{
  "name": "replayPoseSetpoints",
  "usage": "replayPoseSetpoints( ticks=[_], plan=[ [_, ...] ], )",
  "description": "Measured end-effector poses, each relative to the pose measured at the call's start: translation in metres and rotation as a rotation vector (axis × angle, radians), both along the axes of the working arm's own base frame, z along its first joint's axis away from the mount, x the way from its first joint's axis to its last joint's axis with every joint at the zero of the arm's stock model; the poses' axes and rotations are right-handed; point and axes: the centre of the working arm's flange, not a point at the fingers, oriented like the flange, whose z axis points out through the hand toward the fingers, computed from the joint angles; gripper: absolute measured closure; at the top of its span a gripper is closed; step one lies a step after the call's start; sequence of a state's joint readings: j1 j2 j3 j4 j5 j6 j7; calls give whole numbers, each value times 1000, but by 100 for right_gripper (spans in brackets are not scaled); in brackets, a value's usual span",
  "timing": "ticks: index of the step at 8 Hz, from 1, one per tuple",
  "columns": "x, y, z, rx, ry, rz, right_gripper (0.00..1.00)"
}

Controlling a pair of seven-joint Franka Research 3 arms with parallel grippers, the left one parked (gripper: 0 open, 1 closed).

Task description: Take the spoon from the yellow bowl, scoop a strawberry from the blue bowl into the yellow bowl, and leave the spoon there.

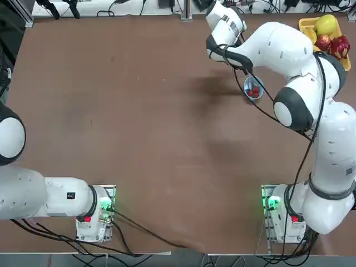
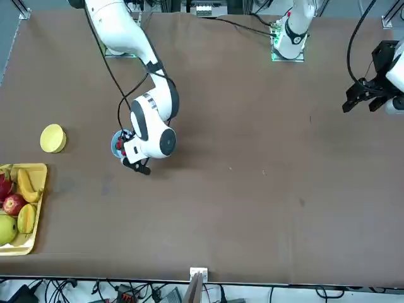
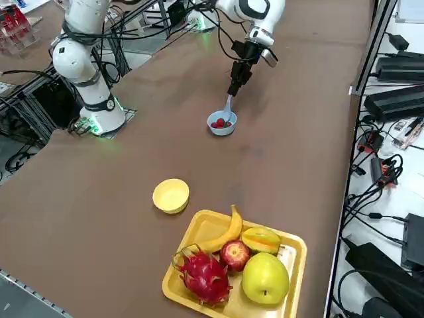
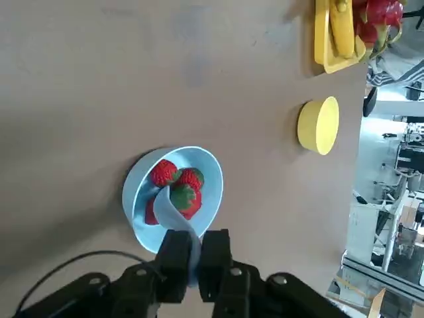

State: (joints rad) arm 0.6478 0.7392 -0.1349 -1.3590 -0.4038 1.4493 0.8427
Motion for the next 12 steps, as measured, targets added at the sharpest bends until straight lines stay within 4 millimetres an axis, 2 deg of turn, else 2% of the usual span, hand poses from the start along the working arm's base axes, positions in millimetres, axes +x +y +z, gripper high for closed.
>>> replayPoseSetpoints(
  ticks=[12],
  plan=[
    [2,-4,-8,-60,-10,34,88]
  ],
)
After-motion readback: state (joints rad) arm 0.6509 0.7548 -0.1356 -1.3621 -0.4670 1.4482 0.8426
